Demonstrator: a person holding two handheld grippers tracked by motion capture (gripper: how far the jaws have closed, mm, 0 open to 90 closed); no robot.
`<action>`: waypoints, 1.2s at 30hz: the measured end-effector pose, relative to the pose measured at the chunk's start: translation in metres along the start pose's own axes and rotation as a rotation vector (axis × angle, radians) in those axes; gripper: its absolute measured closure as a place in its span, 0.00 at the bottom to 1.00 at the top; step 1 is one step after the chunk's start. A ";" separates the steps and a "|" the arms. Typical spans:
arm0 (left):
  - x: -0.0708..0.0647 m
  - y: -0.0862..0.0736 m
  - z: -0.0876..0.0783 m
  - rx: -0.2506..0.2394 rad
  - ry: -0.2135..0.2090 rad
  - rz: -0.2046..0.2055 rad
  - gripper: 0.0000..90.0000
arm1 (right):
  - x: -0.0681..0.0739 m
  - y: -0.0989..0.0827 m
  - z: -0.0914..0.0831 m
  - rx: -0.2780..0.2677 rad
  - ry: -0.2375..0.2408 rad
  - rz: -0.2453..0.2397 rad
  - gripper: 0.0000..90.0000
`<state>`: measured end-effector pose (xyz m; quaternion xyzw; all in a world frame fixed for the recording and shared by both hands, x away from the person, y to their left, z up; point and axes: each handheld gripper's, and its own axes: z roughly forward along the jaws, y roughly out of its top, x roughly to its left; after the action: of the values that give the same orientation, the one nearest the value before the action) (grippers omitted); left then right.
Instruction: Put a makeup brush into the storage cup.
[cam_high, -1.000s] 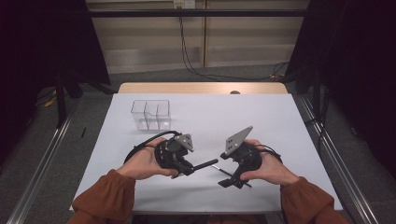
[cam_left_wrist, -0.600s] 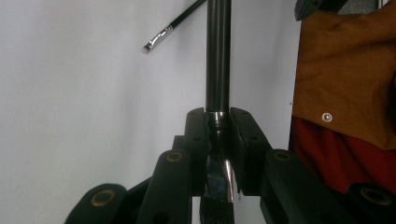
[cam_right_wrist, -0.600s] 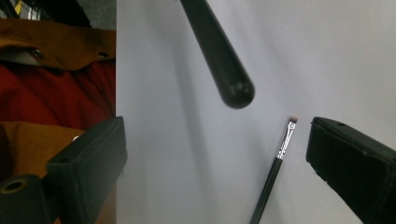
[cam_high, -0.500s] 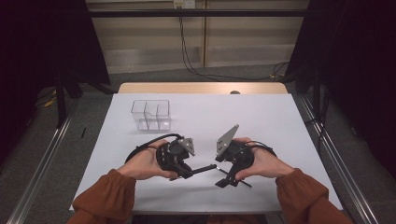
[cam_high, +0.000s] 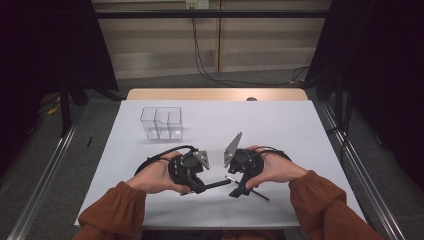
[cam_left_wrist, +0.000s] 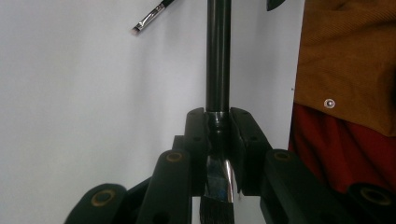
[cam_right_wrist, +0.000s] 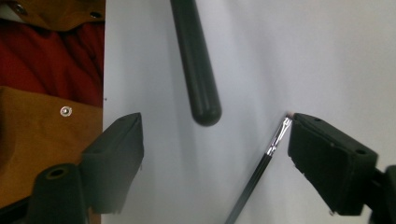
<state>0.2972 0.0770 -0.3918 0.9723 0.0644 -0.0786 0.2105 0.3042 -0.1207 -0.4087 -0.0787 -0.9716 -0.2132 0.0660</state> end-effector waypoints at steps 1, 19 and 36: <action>0.001 0.000 0.000 0.009 0.001 0.013 0.87 | 0.000 0.000 0.001 -0.006 0.000 -0.007 0.25; 0.003 0.001 0.006 -0.014 -0.005 -0.009 0.87 | -0.001 0.016 0.008 -0.021 0.039 -0.042 0.64; 0.003 -0.002 0.008 -0.003 -0.007 0.004 0.87 | -0.002 0.018 0.016 -0.019 0.083 -0.065 0.87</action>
<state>0.2986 0.0754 -0.4002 0.9718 0.0616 -0.0813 0.2124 0.3076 -0.0975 -0.4158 -0.0391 -0.9680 -0.2277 0.0984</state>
